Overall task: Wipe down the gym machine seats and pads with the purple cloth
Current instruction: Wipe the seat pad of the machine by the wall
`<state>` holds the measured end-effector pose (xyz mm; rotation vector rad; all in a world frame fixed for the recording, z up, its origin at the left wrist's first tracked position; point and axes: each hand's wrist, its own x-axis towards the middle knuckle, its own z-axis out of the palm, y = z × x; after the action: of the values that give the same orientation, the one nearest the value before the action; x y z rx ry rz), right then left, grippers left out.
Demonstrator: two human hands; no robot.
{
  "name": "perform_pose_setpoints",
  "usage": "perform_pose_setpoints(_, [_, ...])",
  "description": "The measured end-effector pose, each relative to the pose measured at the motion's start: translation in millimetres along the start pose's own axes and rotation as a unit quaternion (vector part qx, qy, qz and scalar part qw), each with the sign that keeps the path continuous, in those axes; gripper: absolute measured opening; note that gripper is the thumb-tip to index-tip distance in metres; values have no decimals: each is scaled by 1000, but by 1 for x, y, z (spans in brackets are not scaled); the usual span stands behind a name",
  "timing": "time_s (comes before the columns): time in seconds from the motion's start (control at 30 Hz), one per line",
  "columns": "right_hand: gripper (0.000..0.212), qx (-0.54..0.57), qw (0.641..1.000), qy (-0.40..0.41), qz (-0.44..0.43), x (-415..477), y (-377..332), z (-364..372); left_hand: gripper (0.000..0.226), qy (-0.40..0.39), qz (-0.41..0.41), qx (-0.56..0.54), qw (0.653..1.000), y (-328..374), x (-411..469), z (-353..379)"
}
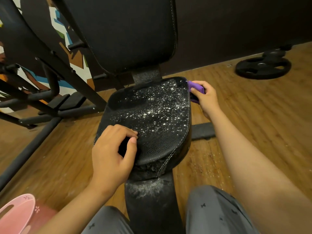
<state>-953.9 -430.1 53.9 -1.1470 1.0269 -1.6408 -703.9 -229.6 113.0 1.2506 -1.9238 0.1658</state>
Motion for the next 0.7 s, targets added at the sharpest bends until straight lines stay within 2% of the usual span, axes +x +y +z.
perform_pose_setpoints(0.2, [21, -9, 998, 48, -39, -108, -9, -1, 22, 9, -8, 17, 1000, 2, -1, 0])
perform_pose_setpoints(0.33, [20, 6, 996, 87, -28, -188, -20, 6, 26, 7, -20, 24, 999, 4, -3, -1])
perform_pose_setpoints(0.53, [23, -64, 986, 128, -84, -261, -39, 34, 25, 19, -33, 17, 999, 4, -5, -1])
perform_pose_setpoints(0.7, [23, -128, 983, 85, -99, -281, -54, 48, 5, 94, -69, -75, 990, 19, -27, -5])
